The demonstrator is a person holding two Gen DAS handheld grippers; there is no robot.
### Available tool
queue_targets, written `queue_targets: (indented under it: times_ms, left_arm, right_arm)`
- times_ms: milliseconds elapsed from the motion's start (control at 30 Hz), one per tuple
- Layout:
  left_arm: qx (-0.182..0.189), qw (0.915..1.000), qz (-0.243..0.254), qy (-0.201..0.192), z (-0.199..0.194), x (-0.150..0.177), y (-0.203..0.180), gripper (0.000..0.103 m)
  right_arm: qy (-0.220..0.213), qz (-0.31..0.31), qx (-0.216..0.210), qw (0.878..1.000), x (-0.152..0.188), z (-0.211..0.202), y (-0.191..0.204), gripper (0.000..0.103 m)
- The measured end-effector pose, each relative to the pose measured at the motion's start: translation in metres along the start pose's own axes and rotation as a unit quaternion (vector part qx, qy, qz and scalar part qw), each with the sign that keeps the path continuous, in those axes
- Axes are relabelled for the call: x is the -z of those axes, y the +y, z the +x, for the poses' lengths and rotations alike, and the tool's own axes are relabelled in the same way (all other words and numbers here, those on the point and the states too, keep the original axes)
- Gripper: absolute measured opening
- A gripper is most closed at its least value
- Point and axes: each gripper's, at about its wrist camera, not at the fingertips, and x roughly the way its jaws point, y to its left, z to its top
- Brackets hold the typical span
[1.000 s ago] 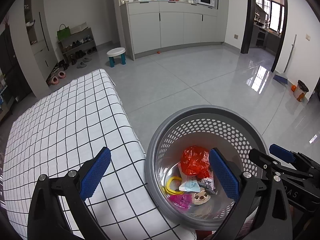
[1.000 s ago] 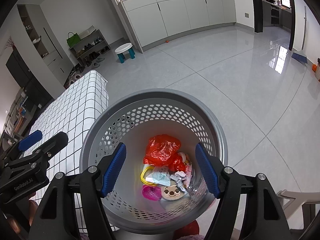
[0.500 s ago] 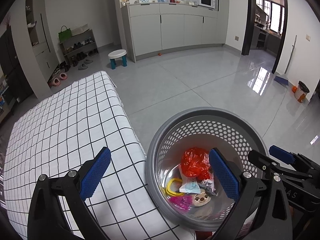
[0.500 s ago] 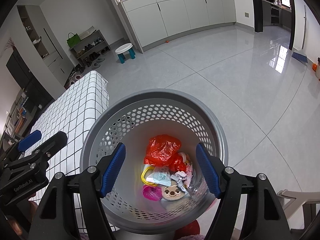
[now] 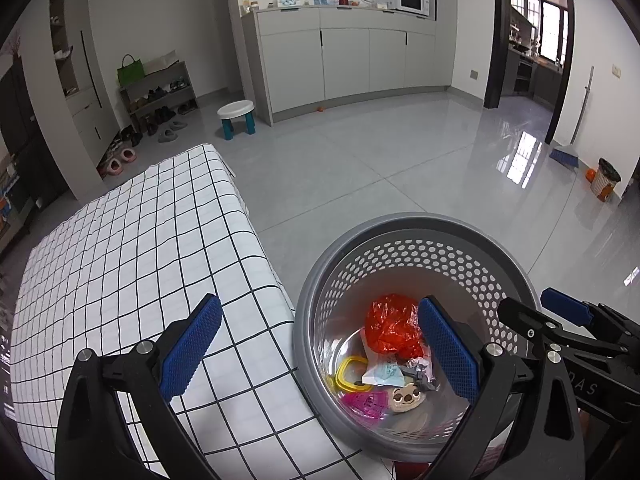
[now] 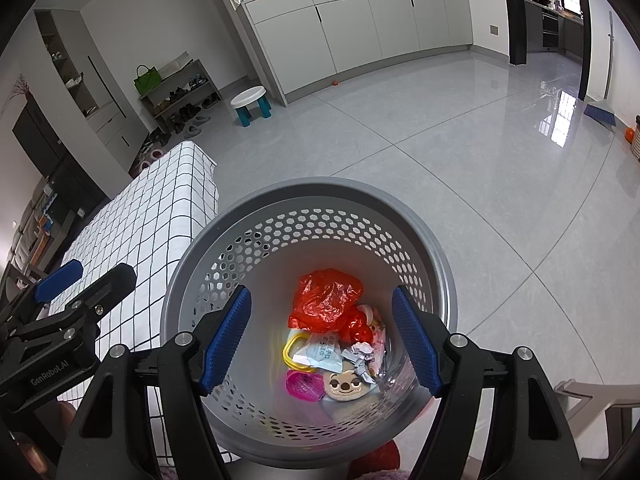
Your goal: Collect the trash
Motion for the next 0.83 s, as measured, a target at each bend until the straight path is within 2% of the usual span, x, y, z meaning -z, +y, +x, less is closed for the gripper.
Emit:
queue_targets:
  times_ms: [833]
  left_arm:
    - [-0.002, 1.0, -0.002, 0.005, -0.001, 0.0022, -0.0009, 0.097]
  right_arm:
    - [0.0, 0.0, 0.0, 1.0, 0.0, 0.0004, 0.0, 0.07]
